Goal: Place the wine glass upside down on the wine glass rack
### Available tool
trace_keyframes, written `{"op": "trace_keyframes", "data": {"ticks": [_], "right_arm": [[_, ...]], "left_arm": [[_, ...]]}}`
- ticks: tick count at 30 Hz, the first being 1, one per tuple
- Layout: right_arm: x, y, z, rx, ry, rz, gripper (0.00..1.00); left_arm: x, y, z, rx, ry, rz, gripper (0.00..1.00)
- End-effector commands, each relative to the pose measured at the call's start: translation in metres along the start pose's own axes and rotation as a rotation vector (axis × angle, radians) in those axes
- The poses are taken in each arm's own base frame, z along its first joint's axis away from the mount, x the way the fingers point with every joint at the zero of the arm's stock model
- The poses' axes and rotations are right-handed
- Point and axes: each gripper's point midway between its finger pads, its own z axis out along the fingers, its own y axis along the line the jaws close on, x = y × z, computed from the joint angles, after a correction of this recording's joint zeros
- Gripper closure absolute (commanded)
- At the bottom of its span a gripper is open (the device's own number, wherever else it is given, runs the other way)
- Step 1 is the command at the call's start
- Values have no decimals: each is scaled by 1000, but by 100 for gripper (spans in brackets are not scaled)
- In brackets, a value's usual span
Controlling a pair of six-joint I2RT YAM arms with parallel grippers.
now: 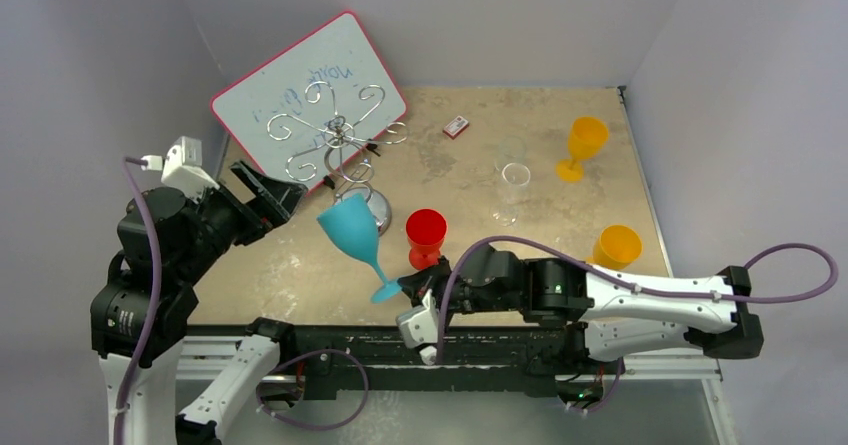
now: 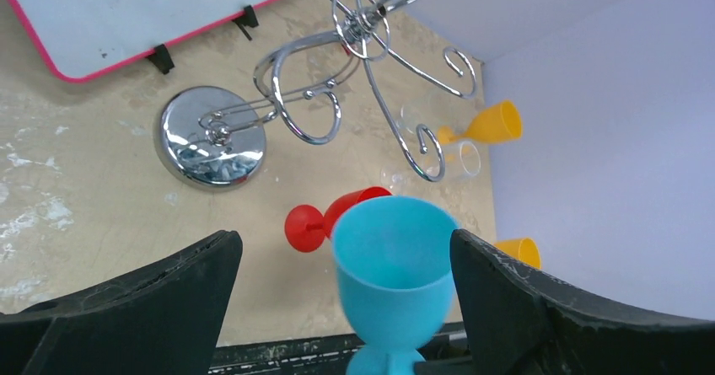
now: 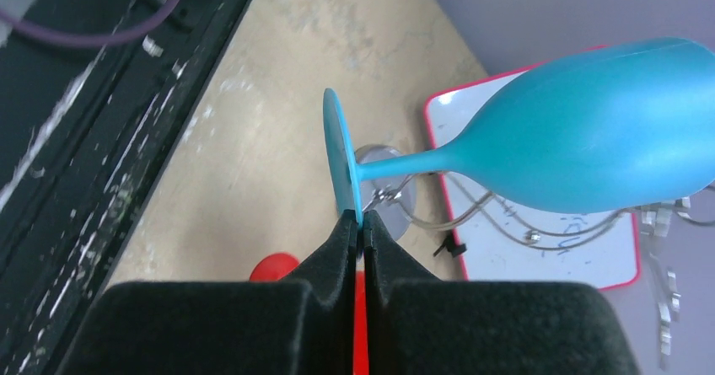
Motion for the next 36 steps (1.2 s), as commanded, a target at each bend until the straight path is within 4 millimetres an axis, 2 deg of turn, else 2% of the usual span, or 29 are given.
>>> {"op": "trace_keyframes", "data": {"ticks": [1, 5, 7, 12, 16, 20, 25, 28, 30, 36], "right_arm": [[-49, -53, -31, 131, -141, 110, 100], [-62, -81, -44, 229, -168, 185, 100], [-70, -97, -51, 284, -195, 266, 100], [-84, -138, -65, 407, -212, 342, 100], [-87, -177, -73, 509, -190, 433, 100], [-72, -214, -73, 561, -179, 537, 100], [-40, -263, -80, 653, -218, 684, 100], [-22, -287, -85, 722, -251, 794, 100], [-7, -307, -92, 796, -308, 930, 100], [26, -345, -89, 876, -397, 1179, 100]], "left_arm": [[-27, 5, -4, -42, -140, -8, 3], [-25, 14, 0, -79, -138, 2, 2], [-21, 20, 4, -99, -129, 8, 3], [-9, 37, 12, -152, -100, 24, 3], [-16, 58, 6, -241, -176, 7, 0], [-12, 67, 7, -245, -201, 29, 0], [-2, 84, 18, -279, -193, 50, 0], [-3, 92, 18, -298, -224, 59, 0], [-5, 97, 19, -306, -254, 69, 0], [-1, 124, 21, -386, -302, 105, 0]]}}
